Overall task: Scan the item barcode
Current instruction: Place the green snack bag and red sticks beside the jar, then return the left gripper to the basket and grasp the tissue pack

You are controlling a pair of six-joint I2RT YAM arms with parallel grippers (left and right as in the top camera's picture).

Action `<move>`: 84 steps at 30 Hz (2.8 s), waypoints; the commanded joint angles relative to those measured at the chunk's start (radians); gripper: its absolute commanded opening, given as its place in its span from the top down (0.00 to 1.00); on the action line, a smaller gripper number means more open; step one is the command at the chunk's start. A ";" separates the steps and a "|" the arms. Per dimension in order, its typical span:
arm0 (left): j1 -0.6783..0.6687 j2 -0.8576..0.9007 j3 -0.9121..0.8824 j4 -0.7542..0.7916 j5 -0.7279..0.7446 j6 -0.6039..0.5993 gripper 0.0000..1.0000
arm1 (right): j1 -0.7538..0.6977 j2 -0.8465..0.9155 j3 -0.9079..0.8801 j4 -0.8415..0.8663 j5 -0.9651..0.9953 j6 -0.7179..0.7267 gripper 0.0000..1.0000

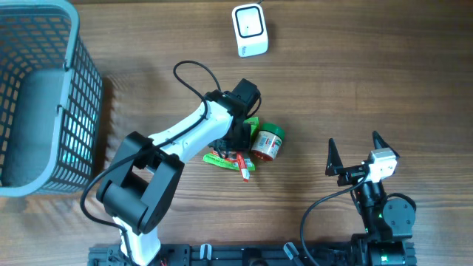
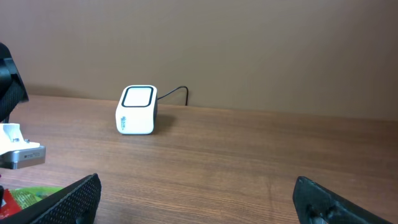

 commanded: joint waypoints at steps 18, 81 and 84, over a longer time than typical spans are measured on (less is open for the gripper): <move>0.030 -0.056 0.074 -0.092 0.013 -0.008 0.48 | -0.003 -0.003 -0.001 0.004 -0.016 -0.011 0.00; 0.834 -0.515 0.520 -0.205 0.080 0.380 0.00 | -0.003 -0.003 -0.001 0.004 -0.016 -0.011 0.00; 0.961 -0.516 0.520 -0.114 0.080 0.294 0.00 | -0.003 -0.003 -0.001 0.004 -0.016 -0.010 0.00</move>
